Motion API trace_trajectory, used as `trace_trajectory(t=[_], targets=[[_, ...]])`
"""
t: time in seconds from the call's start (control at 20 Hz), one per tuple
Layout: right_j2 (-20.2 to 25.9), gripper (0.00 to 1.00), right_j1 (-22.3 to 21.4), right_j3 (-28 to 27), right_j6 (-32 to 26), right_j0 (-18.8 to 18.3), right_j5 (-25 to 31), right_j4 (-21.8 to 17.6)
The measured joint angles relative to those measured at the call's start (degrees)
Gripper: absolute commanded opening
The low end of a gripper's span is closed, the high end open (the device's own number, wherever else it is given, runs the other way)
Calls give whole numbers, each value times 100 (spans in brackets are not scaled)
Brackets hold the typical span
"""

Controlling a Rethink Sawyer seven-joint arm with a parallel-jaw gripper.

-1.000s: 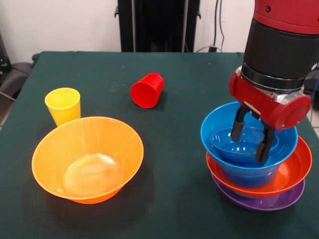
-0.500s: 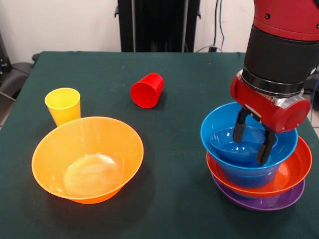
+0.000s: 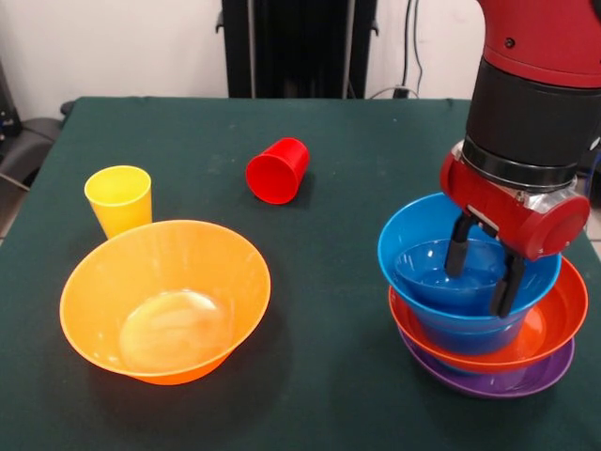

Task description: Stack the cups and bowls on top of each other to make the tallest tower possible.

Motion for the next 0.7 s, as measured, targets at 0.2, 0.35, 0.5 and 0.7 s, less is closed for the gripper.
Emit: trace_trajectory(t=[0.2, 0.35, 0.5, 0.7], targets=[[49, 100, 12, 2, 0, 1, -72, -11], [82, 100, 22, 2, 0, 1, -109, -19], [112, 100, 32, 2, 0, 1, -157, -26], [169, 100, 32, 7, 0, 1, -295, -38]])
